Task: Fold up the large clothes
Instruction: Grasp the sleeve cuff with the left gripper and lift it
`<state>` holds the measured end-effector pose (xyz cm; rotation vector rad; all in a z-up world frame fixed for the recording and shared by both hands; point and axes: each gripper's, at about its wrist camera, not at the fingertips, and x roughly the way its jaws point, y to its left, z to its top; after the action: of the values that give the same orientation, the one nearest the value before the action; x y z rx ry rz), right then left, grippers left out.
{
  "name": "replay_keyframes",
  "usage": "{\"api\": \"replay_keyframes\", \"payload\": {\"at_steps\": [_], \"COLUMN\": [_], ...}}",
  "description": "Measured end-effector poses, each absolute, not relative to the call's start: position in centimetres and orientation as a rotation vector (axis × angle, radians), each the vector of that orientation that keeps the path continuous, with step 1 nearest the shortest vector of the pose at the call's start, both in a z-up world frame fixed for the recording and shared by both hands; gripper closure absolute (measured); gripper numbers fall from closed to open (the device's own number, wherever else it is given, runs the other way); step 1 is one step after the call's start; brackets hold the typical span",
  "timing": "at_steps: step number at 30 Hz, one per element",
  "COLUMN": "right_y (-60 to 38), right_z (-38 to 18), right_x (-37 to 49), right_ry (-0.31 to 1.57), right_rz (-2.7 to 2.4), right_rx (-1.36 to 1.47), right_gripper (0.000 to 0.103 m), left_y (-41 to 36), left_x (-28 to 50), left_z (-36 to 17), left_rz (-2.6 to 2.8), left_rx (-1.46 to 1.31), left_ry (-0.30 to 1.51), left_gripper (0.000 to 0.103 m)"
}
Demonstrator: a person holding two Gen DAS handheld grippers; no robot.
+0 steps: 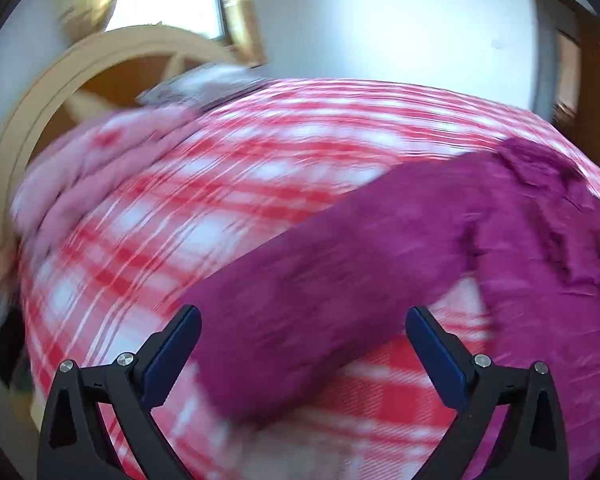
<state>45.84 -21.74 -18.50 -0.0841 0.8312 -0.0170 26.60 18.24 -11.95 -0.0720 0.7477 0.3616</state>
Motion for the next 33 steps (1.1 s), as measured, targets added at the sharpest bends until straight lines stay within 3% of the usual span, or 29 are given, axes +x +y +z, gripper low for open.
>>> {"api": "replay_keyframes", "payload": {"at_steps": [4, 5, 6, 8, 13, 14, 15, 18, 33], "right_y": [-21.7, -21.7, -21.7, -21.8, -22.0, -22.0, -22.1, -22.0, -22.2], "right_z": [-18.5, -18.5, -18.5, -18.4, -18.4, -18.4, -18.4, -18.4, -18.3], "right_x": [45.8, 45.8, 45.8, 45.7, 45.6, 45.6, 45.6, 45.6, 45.7], "right_ry": [0.829, 0.829, 0.828, 0.826, 0.823, 0.823, 0.822, 0.822, 0.816], "right_rz": [-0.019, -0.019, -0.021, -0.023, -0.024, -0.024, -0.024, -0.024, -0.018], "right_rx": [-0.087, -0.087, -0.089, -0.089, -0.083, -0.082, -0.082, -0.081, -0.067], "right_gripper": [0.043, 0.043, 0.042, 0.041, 0.039, 0.039, 0.038, 0.038, 0.036], "left_y": [22.0, 22.5, 22.8, 22.9, 22.5, 22.4, 22.2, 21.9, 16.3], "left_x": [24.6, 24.5, 24.5, 25.1, 26.2, 26.3, 26.6, 26.7, 28.5], "left_z": [-14.3, -14.8, -15.1, -15.7, -16.6, -16.6, -16.7, -15.8, -0.5], "left_rz": [0.391, 0.382, 0.374, 0.351, 0.371, 0.375, 0.37, 0.348, 0.318], "left_rx": [-0.246, -0.284, -0.314, -0.343, -0.322, -0.308, -0.287, -0.239, 0.01], "left_ry": [0.761, 0.76, 0.76, 0.772, 0.777, 0.774, 0.774, 0.766, 0.424], "left_gripper": [0.003, 0.011, 0.025, 0.038, 0.038, 0.048, 0.068, 0.086, 0.091]}}
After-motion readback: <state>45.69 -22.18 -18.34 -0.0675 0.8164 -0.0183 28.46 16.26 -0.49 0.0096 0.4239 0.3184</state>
